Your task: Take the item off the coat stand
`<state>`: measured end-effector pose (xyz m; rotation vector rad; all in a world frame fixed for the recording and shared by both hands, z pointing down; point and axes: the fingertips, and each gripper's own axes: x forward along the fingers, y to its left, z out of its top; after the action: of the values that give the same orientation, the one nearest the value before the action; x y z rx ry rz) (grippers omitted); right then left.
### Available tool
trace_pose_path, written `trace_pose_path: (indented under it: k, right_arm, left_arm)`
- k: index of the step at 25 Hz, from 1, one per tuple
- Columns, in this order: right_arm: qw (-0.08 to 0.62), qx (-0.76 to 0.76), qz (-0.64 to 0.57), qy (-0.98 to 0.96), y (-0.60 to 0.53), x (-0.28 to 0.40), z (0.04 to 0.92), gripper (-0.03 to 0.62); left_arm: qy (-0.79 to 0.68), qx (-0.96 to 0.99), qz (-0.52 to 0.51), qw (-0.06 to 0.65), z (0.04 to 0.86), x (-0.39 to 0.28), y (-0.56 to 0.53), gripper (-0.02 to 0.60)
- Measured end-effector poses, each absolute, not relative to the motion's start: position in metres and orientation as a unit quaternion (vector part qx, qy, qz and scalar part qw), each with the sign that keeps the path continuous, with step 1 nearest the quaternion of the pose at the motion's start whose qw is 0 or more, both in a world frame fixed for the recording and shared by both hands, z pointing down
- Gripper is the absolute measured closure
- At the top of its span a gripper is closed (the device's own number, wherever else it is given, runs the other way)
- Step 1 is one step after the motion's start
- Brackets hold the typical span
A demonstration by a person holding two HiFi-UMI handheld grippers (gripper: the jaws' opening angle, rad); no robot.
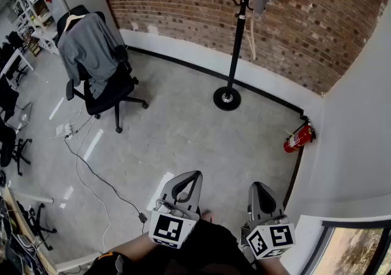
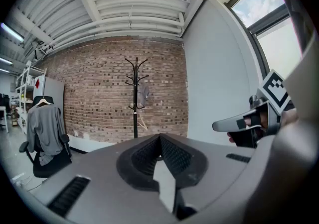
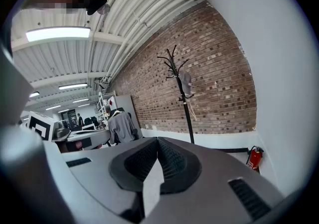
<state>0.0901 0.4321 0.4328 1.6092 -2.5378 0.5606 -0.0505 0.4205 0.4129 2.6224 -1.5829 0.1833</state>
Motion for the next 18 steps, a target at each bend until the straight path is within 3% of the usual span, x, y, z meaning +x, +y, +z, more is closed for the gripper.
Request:
trace_pose_path:
  k: [8, 18]
  right_arm:
    - [0.059, 0.528, 0.188, -0.826, 0.378, 0.094, 0.446, 0.580]
    - [0.077, 0.577, 0.176, -0.793, 0.234, 0.080, 0.431, 0.580]
  left_arm:
    - [-0.511, 0.856, 0.058, 0.048, 0.425, -0.043, 0.359, 0.557]
    - [-0.470, 0.879, 0.040, 0.066, 0.417, -0.053, 0.196, 0.557]
